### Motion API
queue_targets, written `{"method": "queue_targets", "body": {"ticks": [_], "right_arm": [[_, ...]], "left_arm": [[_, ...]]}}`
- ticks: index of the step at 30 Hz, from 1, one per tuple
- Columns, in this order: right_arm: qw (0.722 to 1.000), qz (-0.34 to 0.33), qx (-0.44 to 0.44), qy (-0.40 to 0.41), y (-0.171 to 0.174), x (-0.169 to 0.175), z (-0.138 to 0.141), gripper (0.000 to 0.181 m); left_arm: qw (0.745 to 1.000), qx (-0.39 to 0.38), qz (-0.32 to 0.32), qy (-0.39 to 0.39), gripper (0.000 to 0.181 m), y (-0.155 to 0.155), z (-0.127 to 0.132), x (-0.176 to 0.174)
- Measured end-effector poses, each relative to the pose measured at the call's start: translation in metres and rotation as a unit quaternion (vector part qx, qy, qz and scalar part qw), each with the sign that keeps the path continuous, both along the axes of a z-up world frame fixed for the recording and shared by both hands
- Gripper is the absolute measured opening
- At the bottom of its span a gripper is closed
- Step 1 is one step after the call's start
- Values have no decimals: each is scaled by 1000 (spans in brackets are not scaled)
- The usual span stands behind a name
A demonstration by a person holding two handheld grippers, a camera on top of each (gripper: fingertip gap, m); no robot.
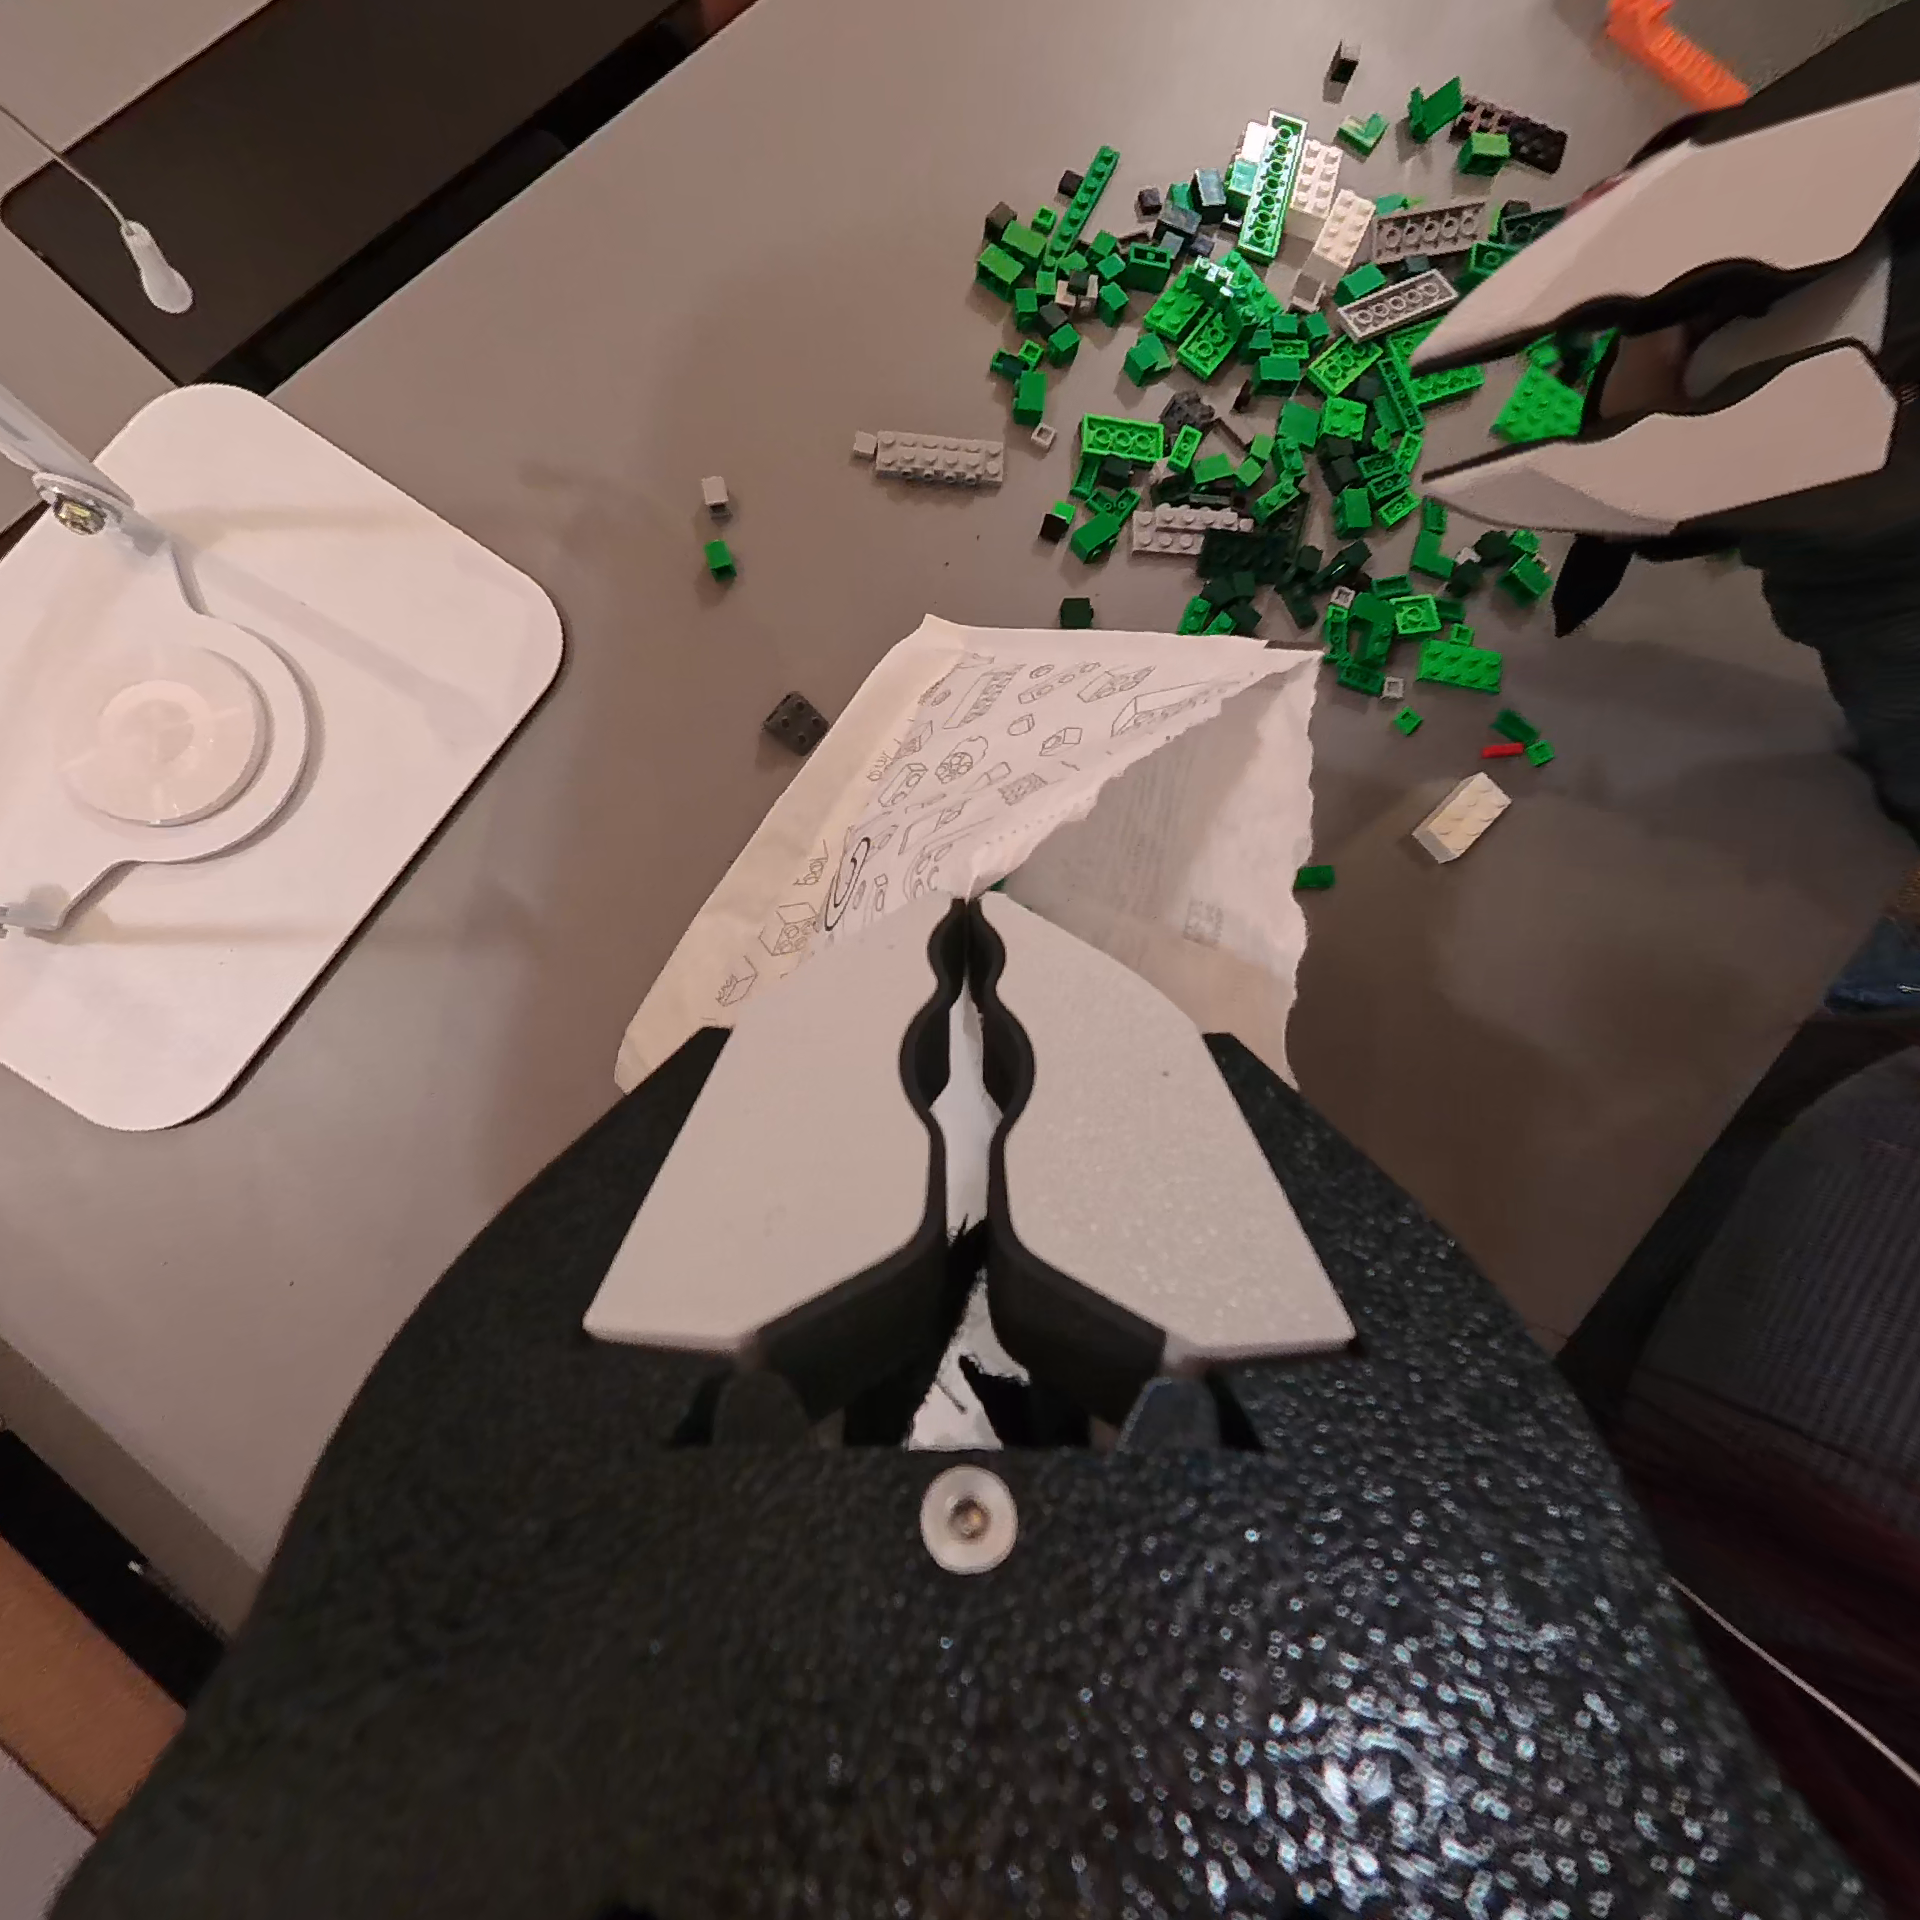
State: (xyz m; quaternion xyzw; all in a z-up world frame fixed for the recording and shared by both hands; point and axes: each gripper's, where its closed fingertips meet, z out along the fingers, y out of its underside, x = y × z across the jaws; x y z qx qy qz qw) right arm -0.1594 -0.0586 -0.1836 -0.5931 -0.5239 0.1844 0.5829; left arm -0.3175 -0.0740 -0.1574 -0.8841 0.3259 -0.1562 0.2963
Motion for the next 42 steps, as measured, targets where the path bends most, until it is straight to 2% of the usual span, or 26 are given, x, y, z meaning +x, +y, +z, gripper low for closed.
{"method": "queue_targets", "body": {"ticks": [42], "right_arm": [[998, 29, -36, -43, -6, -9, -26, 17]], "left_arm": [[1000, -7, 3, 3, 0, 1, -3, -2]]}}
